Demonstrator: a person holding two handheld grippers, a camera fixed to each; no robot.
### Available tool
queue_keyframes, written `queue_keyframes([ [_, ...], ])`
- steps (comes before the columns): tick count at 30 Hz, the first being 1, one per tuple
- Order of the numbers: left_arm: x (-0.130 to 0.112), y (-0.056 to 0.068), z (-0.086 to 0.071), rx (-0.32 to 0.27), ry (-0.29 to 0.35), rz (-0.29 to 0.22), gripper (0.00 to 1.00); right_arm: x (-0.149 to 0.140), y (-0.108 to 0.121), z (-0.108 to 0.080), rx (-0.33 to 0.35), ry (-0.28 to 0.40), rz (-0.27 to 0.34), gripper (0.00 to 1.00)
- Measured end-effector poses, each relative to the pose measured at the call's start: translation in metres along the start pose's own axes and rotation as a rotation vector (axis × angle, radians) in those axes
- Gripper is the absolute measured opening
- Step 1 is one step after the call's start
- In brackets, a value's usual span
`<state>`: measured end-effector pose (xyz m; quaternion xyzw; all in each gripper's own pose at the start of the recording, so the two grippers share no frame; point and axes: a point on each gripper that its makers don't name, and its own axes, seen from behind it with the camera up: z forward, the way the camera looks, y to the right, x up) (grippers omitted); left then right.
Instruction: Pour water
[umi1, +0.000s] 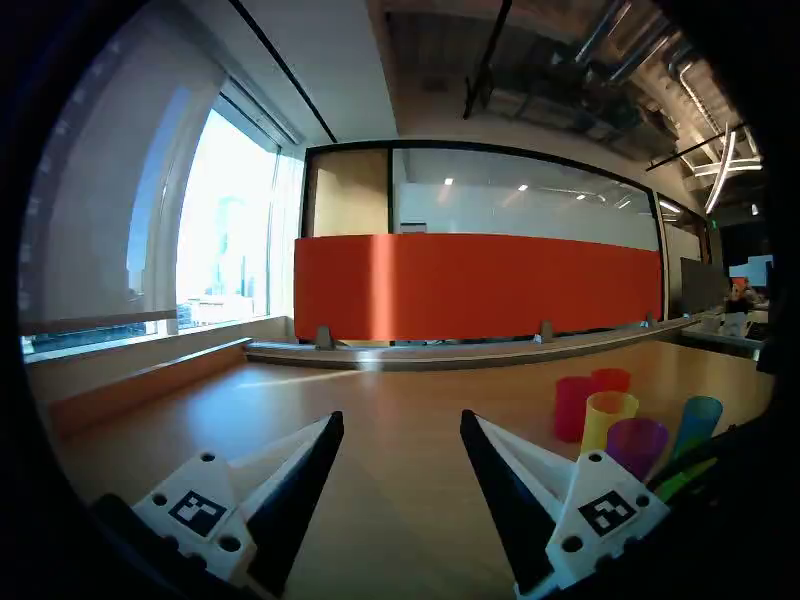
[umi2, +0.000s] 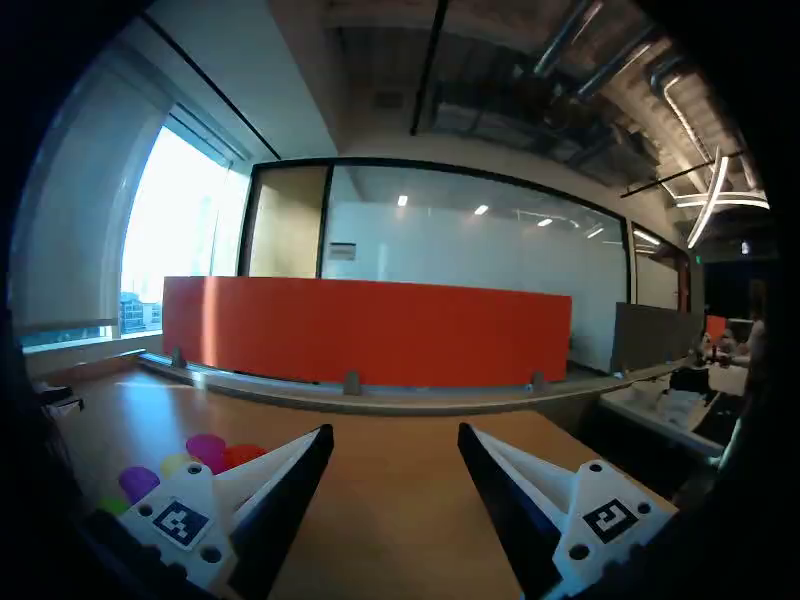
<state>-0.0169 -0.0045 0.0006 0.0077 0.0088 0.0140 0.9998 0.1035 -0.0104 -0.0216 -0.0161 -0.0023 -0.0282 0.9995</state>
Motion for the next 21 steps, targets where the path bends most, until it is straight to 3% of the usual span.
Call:
queue_keyframes([
  [15,-0.0017,0.0011,0.0006,-0.001,-0.002,0.001,0.87,-0.0019,0.0095,-0.0033,-0.017,0.025,-0.010,0.96],
  [21,-0.0016,0.0012,0.0008,-0.001,-0.002,0.001,0.87,-0.0014,0.0049,-0.0064,-0.007,0.053,-0.040,0.96],
])
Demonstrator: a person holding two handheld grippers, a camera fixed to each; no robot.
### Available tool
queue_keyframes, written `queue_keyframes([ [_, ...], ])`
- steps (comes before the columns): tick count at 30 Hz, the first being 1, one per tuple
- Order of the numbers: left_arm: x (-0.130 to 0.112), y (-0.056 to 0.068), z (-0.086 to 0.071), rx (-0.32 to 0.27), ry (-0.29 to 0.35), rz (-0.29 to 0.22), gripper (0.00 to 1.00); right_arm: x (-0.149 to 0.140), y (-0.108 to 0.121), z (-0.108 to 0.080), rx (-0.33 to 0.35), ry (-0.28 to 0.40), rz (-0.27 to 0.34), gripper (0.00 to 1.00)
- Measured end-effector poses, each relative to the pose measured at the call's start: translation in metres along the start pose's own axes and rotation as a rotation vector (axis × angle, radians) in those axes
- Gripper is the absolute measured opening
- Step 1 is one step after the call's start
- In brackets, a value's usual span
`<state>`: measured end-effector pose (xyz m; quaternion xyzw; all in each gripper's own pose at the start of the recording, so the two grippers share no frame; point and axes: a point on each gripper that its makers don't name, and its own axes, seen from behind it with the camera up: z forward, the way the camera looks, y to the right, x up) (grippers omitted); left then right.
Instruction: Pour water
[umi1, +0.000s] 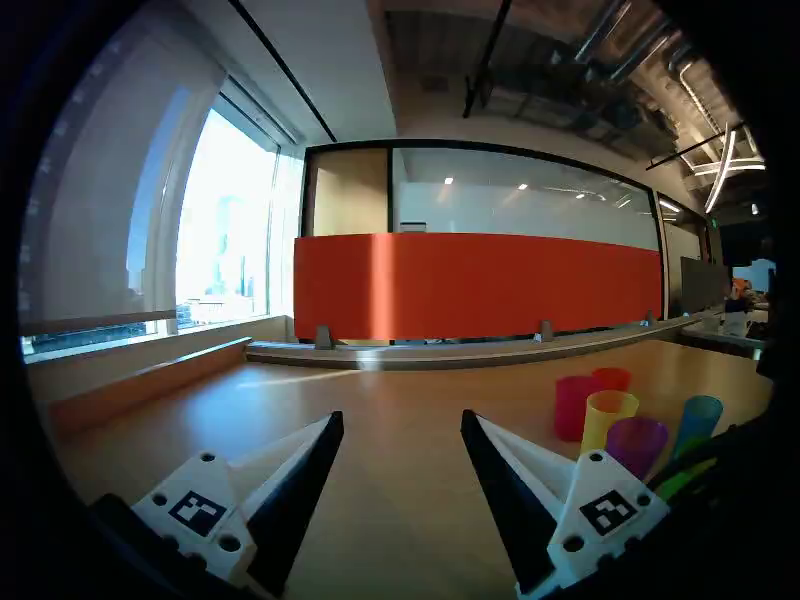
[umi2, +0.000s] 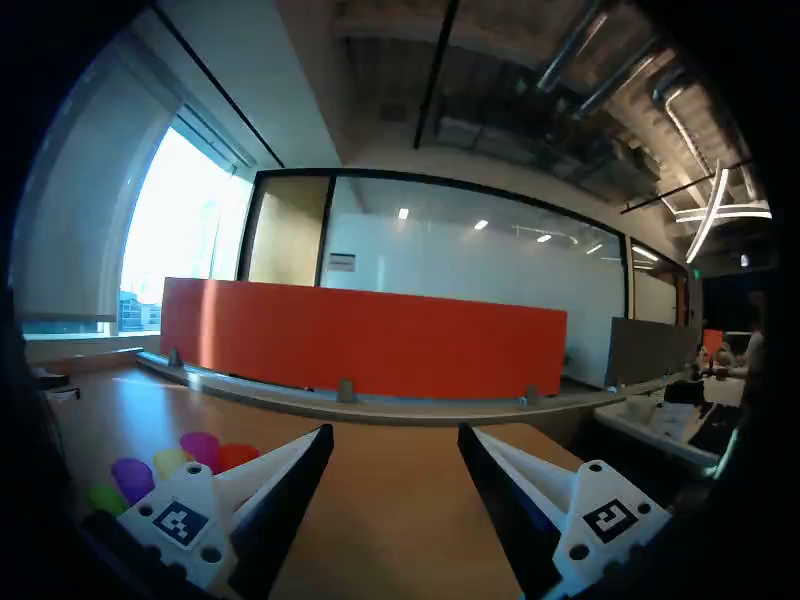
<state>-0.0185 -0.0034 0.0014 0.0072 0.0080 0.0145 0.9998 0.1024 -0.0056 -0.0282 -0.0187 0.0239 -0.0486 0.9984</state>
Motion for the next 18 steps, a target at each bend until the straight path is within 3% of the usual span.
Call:
queue_keyframes([
  [8,0.000,-0.001,0.000,0.000,0.000,0.000,0.87,-0.005,-0.006,-0.001,0.015,0.031,-0.022,0.97],
  [18,0.000,0.000,-0.001,0.000,0.000,0.000,0.87,-0.026,-0.003,0.005,0.018,0.052,0.052,0.99],
])
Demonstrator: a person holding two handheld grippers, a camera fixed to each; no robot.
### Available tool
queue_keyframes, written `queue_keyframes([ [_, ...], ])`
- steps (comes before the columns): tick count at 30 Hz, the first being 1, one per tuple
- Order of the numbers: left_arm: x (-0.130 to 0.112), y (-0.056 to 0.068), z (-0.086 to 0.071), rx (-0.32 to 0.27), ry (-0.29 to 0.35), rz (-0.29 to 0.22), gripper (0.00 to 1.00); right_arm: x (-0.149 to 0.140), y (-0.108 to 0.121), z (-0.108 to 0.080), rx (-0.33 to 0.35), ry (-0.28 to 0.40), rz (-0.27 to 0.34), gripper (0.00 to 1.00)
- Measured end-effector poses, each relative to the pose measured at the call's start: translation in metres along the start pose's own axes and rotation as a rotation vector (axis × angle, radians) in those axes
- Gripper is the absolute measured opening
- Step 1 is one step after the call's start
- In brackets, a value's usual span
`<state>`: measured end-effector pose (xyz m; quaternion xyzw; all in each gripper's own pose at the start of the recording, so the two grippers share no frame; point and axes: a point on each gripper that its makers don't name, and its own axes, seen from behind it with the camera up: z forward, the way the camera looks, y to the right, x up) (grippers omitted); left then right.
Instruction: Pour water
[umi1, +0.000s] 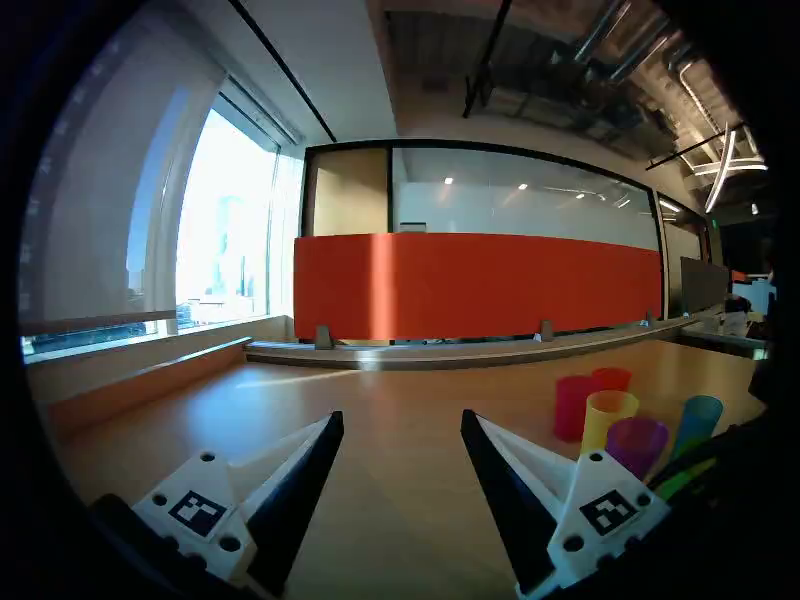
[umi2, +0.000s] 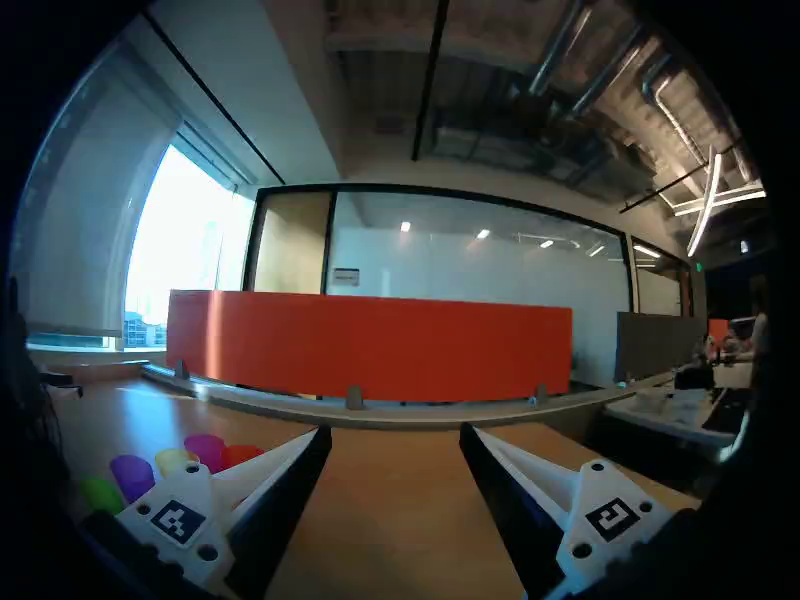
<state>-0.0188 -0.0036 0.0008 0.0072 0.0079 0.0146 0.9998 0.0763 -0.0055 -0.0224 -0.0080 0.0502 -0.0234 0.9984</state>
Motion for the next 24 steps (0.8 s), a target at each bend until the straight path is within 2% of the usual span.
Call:
queue_keyframes([
  [11,0.000,0.000,0.000,0.000,0.000,0.000,0.87,-0.044,0.013,0.011,-0.040,-0.051,0.054,0.99],
  [24,-0.001,-0.001,0.000,0.000,0.000,0.001,0.87,-0.057,0.011,0.009,-0.018,-0.033,0.057,0.99],
])
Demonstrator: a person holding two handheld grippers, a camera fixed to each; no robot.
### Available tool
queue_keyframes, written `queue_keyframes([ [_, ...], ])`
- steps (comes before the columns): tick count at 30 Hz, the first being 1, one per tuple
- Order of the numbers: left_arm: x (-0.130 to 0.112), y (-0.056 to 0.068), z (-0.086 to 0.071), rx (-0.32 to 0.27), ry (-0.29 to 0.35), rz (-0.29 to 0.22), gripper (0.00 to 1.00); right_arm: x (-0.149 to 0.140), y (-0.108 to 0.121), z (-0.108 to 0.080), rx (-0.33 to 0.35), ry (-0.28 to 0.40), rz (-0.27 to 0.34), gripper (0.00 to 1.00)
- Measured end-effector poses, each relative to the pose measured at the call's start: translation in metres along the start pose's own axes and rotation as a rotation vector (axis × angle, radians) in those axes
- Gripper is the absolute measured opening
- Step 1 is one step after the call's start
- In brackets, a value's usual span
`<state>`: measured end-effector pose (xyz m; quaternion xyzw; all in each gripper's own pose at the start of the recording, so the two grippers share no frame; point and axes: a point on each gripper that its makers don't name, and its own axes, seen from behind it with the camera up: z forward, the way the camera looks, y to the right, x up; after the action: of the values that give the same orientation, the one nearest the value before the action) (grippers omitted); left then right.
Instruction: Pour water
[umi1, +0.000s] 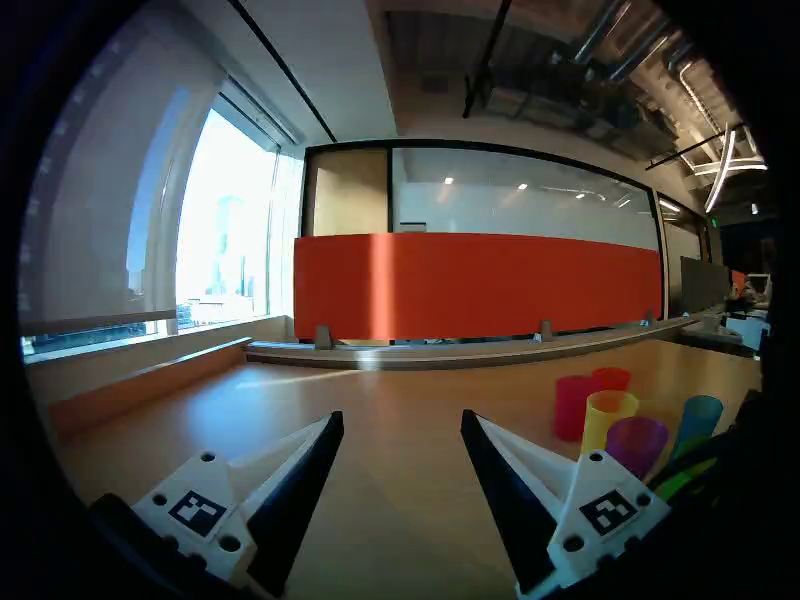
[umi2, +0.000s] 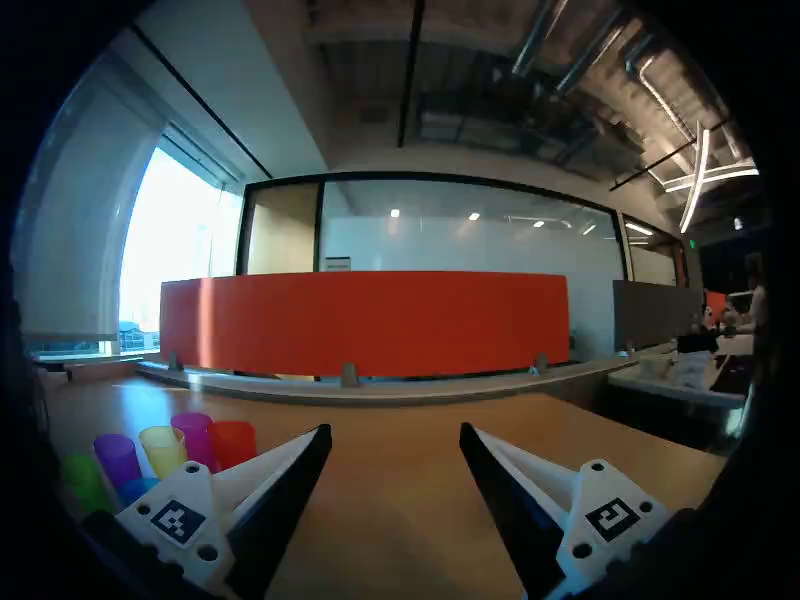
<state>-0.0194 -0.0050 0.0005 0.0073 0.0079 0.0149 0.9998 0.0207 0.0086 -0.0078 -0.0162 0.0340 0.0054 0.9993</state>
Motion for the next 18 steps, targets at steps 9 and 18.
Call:
queue_keyframes([
  [9,0.000,0.001,0.001,0.000,0.000,0.000,0.87,-0.009,0.001,0.001,0.002,-0.012,0.034,0.99],
  [18,0.001,0.002,0.001,0.000,0.000,0.000,0.87,-0.012,-0.003,0.000,0.003,-0.027,0.016,0.99],
])
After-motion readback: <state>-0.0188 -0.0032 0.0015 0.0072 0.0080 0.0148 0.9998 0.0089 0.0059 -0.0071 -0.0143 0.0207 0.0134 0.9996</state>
